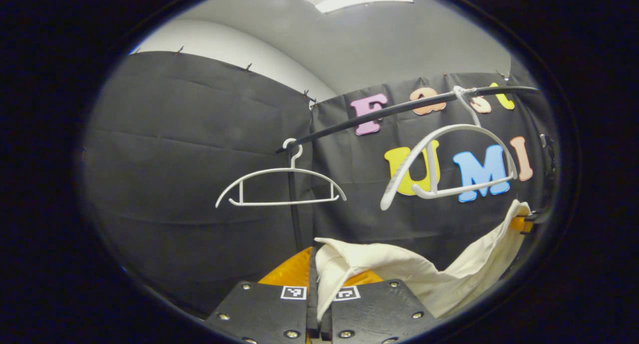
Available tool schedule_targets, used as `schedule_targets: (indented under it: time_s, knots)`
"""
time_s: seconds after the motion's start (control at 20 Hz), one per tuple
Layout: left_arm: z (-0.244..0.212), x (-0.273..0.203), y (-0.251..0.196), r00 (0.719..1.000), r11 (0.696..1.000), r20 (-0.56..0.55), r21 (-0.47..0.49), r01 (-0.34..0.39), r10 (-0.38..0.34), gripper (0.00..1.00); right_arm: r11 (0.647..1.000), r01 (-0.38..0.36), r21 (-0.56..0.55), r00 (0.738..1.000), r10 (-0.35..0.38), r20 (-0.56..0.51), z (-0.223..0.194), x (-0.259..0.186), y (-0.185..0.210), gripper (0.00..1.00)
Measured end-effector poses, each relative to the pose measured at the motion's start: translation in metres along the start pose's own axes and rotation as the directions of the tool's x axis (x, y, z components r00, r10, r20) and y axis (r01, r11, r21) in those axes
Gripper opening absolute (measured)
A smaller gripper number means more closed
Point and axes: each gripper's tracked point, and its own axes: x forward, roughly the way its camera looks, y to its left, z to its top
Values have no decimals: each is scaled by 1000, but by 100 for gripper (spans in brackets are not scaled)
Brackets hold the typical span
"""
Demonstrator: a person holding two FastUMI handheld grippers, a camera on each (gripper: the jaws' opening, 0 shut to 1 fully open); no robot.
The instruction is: Grasp the clothes on the hanger with both hands and then place them into the laundry hamper below.
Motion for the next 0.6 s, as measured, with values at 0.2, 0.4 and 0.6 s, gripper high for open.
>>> schedule_targets:
  time_s: [0.2, 0.4, 0.6]
  knots:
    - [-15, -31, -9, 997, 997, -31, -17, 74, -74, 4, 999, -50, 3, 999, 50, -23, -11, -41, 38, 3]
    - [-18, -57, -23, 988, 988, -44, -44, 145, -147, 4, 995, -102, -18, 994, 102, -35, -17, -80, 77, 3]
    - [-19, -88, -28, 976, 974, -41, -82, 211, -215, 4, 985, -171, -4, 985, 171, -36, -17, -119, 118, 3]
